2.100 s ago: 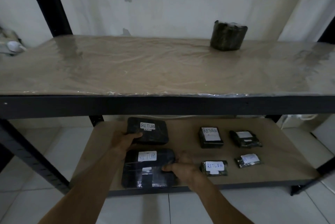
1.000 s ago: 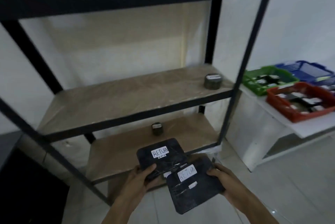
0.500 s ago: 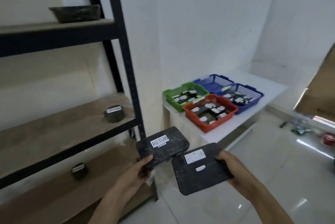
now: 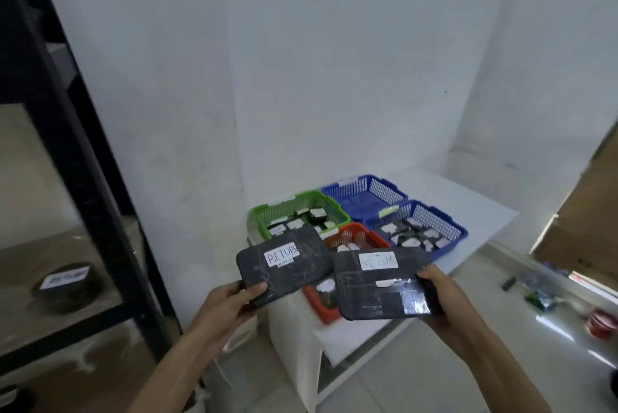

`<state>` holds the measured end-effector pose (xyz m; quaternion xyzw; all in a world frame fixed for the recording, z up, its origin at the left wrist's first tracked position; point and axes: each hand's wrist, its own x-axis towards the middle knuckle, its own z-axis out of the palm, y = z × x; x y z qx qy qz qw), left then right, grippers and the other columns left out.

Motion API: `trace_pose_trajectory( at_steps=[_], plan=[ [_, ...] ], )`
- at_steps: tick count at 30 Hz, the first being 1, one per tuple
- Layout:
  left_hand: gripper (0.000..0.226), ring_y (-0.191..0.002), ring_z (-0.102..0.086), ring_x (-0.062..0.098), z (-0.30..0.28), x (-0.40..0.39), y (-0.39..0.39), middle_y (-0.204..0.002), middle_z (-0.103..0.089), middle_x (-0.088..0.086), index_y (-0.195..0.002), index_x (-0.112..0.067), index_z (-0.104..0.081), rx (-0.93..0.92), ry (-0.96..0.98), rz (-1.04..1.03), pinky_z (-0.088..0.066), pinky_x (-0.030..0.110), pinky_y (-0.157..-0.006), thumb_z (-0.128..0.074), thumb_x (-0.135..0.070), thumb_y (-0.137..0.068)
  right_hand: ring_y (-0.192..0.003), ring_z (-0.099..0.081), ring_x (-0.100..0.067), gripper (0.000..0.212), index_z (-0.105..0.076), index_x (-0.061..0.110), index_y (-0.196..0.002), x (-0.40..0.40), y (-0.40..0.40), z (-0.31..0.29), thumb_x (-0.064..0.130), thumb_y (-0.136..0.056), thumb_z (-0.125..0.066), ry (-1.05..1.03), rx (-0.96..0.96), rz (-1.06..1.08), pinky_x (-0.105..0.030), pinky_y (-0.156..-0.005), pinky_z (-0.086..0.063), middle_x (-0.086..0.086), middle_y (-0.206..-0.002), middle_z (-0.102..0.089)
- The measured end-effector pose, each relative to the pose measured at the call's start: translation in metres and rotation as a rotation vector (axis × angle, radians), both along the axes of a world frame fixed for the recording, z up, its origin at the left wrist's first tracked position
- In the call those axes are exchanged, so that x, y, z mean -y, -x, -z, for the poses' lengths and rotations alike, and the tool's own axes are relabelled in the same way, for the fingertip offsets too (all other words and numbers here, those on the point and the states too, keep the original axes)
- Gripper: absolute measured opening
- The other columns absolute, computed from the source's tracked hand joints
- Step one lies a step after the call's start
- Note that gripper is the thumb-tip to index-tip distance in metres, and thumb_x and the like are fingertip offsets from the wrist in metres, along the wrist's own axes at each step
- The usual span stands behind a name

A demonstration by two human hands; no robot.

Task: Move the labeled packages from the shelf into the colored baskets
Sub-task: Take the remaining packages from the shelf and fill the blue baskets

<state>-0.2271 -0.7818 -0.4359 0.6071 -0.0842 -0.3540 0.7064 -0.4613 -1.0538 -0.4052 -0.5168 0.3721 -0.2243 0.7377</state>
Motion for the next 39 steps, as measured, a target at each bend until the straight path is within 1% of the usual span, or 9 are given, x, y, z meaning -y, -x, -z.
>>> trace_pose_trajectory(
  at_steps=[5, 8, 15, 19, 21, 26, 31, 36, 39],
  plan=[
    [0.026, -0.1, -0.072, 0.024, 0.0, 0.11, -0.041, -0.105, -0.076, 0.011, -0.109, -0.004, -0.072, 0.047, -0.068, 0.035, -0.059, 0.029, -0.083, -0.074, -0.005, -0.083, -0.079, -0.071, -0.028, 0.023, -0.065, 0.008, -0.108, 0.11, -0.049, -0.022, 0.013, -0.094, -0.048, 0.006, 0.036, 0.056, -0.041, -0.073, -0.057, -0.014, -0.094, -0.077],
    [0.027, -0.097, -0.074, 0.028, 0.003, 0.184, -0.066, -0.105, -0.076, 0.016, -0.107, 0.001, -0.072, 0.018, -0.087, 0.023, -0.062, 0.028, -0.073, -0.077, -0.001, -0.08, -0.083, -0.068, -0.026, 0.028, -0.065, 0.007, -0.115, 0.179, -0.068, -0.028, 0.014, -0.092, -0.051, -0.02, 0.052, 0.107, -0.04, -0.076, -0.055, -0.015, -0.099, -0.076],
    [0.025, -0.095, -0.073, 0.033, 0.031, 0.337, -0.117, -0.1, -0.076, 0.019, -0.102, 0.003, -0.072, -0.028, -0.196, -0.016, -0.057, 0.049, -0.092, -0.079, 0.001, -0.078, -0.091, -0.066, -0.03, 0.027, -0.066, 0.006, -0.116, 0.318, -0.109, -0.006, 0.017, -0.093, -0.056, -0.158, 0.091, 0.155, -0.042, -0.079, -0.055, -0.017, -0.105, -0.074],
    [0.022, -0.079, -0.076, 0.021, 0.056, 0.425, -0.146, -0.084, -0.079, 0.004, -0.094, -0.01, -0.077, 0.071, -0.332, -0.05, -0.061, 0.035, -0.073, -0.085, -0.013, -0.075, -0.088, -0.066, -0.028, 0.021, -0.066, 0.007, -0.111, 0.401, -0.156, 0.018, 0.018, -0.095, -0.059, -0.164, 0.069, 0.117, -0.04, -0.075, -0.055, -0.015, -0.103, -0.071],
    [0.02, -0.073, -0.073, 0.015, 0.07, 0.47, -0.164, -0.077, -0.077, -0.005, -0.087, -0.017, -0.079, 0.142, -0.427, -0.066, -0.054, 0.027, -0.062, -0.088, -0.023, -0.07, -0.091, -0.066, -0.03, 0.02, -0.066, 0.006, -0.112, 0.447, -0.187, 0.029, 0.017, -0.097, -0.059, -0.151, 0.047, 0.056, -0.04, -0.076, -0.054, -0.017, -0.107, -0.071],
    [0.019, -0.071, -0.071, 0.019, 0.103, 0.566, -0.193, -0.079, -0.077, 0.003, -0.086, -0.013, -0.078, 0.095, -0.575, -0.15, -0.058, 0.03, -0.063, -0.088, -0.02, -0.072, -0.108, -0.068, -0.034, 0.039, -0.057, 0.001, -0.125, 0.557, -0.253, 0.056, 0.018, -0.092, -0.069, -0.154, -0.002, -0.117, -0.038, -0.077, -0.059, -0.019, -0.12, -0.07],
    [0.026, -0.082, -0.074, 0.026, 0.12, 0.614, -0.218, -0.09, -0.076, 0.011, -0.097, -0.002, -0.074, 0.047, -0.651, -0.205, -0.063, 0.041, -0.077, -0.086, -0.011, -0.074, -0.104, -0.07, -0.03, 0.039, -0.053, 0.01, -0.129, 0.617, -0.299, 0.066, 0.016, -0.094, -0.068, -0.136, -0.039, -0.257, -0.035, -0.074, -0.061, -0.014, -0.116, -0.071],
    [0.026, -0.062, -0.065, 0.015, 0.132, 0.632, -0.231, -0.068, -0.067, 0.003, -0.069, -0.011, -0.066, 0.328, -1.026, -0.05, -0.054, 0.026, -0.053, -0.087, -0.026, -0.074, -0.106, -0.069, -0.03, 0.041, -0.051, 0.012, -0.131, 0.645, -0.344, 0.081, 0.017, -0.094, -0.067, -0.151, -0.106, -0.353, -0.032, -0.07, -0.062, -0.012, -0.118, -0.069],
    [0.029, -0.081, -0.067, 0.024, 0.134, 0.642, -0.232, -0.087, -0.067, 0.009, -0.078, -0.011, -0.059, 0.461, -1.263, 0.154, -0.058, 0.036, -0.071, -0.082, -0.027, -0.076, -0.105, -0.069, -0.029, 0.041, -0.051, 0.012, -0.131, 0.652, -0.366, 0.096, 0.017, -0.094, -0.067, -0.137, -0.148, -0.412, -0.033, -0.07, -0.063, -0.011, -0.118, -0.067]
  ],
)
